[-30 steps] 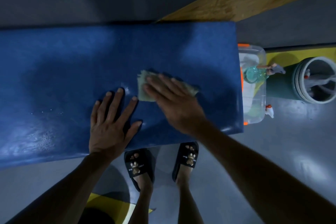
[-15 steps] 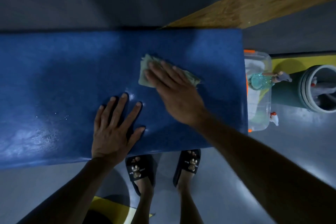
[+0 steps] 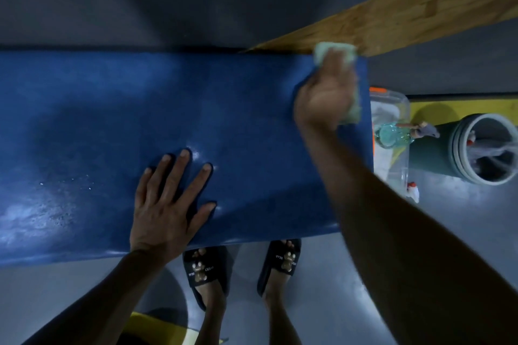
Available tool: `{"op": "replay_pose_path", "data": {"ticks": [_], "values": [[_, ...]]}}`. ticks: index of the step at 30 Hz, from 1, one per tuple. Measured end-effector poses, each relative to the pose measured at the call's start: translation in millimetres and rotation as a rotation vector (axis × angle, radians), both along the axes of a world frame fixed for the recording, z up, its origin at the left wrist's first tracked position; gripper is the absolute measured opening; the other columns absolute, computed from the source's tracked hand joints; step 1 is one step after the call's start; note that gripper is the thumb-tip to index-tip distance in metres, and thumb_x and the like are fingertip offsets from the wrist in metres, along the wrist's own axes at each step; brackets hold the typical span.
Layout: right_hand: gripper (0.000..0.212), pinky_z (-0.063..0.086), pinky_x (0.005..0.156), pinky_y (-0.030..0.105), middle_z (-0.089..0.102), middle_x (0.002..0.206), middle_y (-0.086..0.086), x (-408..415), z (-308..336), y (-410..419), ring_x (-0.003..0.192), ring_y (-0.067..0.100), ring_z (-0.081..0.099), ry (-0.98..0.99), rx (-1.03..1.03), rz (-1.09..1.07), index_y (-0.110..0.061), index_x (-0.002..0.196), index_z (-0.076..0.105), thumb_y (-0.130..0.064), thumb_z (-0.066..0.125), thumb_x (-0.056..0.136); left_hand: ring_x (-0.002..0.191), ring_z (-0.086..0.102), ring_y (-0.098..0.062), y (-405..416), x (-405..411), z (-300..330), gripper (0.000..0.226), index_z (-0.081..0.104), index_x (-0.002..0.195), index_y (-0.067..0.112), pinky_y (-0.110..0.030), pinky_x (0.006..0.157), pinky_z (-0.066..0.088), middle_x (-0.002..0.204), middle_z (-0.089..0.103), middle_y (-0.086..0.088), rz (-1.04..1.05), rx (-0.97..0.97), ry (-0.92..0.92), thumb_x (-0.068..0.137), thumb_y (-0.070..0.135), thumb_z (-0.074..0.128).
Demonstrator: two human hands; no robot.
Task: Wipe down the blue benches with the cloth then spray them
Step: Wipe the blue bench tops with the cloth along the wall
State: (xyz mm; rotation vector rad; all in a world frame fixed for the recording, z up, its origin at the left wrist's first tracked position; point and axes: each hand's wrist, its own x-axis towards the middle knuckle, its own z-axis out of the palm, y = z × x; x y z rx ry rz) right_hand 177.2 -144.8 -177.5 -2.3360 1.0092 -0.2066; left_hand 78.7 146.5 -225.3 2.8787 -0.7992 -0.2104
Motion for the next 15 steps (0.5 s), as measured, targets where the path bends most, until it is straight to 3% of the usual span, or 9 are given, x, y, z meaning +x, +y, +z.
{"op": "replay_pose_path", "data": {"ticks": [1,3,5,6,8,11,13,15], "values": [[0.054,0.027,0.114,0.026,0.037,0.154,0.018,-2,-7,17,0.142,0.034,0.034,-0.056,-0.114,0.105,-0.006,0.15,0.038,-0.008,0.043,0.097,0.149,0.022,-0.038,0,0,1,0.066,0.034,0.152,0.032,-0.056,0.121,0.013,0.164,0.022,-0.009,0.002,0.002,0.0,0.093,0.061,0.038],[0.062,0.024,0.121,0.04,0.034,0.158,0.013,-19,-28,46,0.145,0.031,0.031,-0.039,-0.302,0.531,-0.011,0.153,0.035,-0.006,0.05,0.093,0.149,0.022,-0.038,0,0,1,0.066,0.034,0.152,0.031,-0.056,0.121,0.014,0.164,0.021,-0.009,0.007,0.008,-0.003,0.094,0.062,0.036],[0.065,0.025,0.121,0.045,0.03,0.161,0.008,-27,-32,14,0.149,0.028,0.028,-0.009,-0.355,0.88,-0.013,0.155,0.032,-0.004,0.051,0.093,0.149,0.022,-0.039,-1,-1,1,0.066,0.034,0.152,0.031,-0.056,0.121,0.013,0.164,0.021,-0.009,0.003,0.017,-0.007,0.094,0.062,0.035],[0.063,0.026,0.12,0.045,0.031,0.161,0.007,-28,-32,-11,0.148,0.027,0.03,-0.023,-0.374,0.925,-0.013,0.154,0.033,-0.003,0.049,0.094,0.149,0.022,-0.039,-1,-1,1,0.066,0.033,0.153,0.031,-0.055,0.121,0.013,0.164,0.021,-0.009,0.001,0.017,-0.008,0.094,0.062,0.035],[0.056,0.028,0.119,0.048,0.037,0.158,0.012,-38,-37,-54,0.147,0.028,0.034,-0.033,-0.348,0.795,-0.008,0.152,0.038,-0.002,0.043,0.096,0.149,0.022,-0.039,-1,-1,1,0.067,0.032,0.153,0.031,-0.055,0.121,0.013,0.164,0.021,-0.009,0.003,0.015,-0.01,0.093,0.061,0.036],[0.052,0.029,0.12,0.047,0.038,0.157,0.015,-41,-42,-95,0.147,0.028,0.034,-0.077,-0.173,0.257,-0.004,0.152,0.035,-0.013,0.038,0.101,0.15,0.019,-0.038,-1,-1,1,0.068,0.03,0.154,0.033,-0.054,0.122,0.01,0.165,0.018,-0.008,0.013,0.017,0.013,0.093,0.063,0.036],[0.057,0.023,0.122,0.043,0.035,0.157,0.016,-26,-39,-78,0.146,0.029,0.031,-0.008,-0.069,0.006,-0.005,0.153,0.032,-0.016,0.038,0.098,0.15,0.018,-0.037,-1,0,1,0.069,0.028,0.154,0.034,-0.053,0.122,0.008,0.165,0.017,-0.007,0.013,0.016,0.024,0.092,0.064,0.036],[0.053,0.024,0.117,0.041,0.044,0.15,0.022,-11,-43,-35,0.14,0.036,0.04,-0.079,-0.179,-0.093,0.0,0.147,0.042,-0.011,0.044,0.095,0.15,0.018,-0.036,0,0,-1,0.069,0.028,0.154,0.034,-0.053,0.121,0.009,0.165,0.018,-0.008,0.01,0.011,0.015,0.092,0.064,0.038]]}}
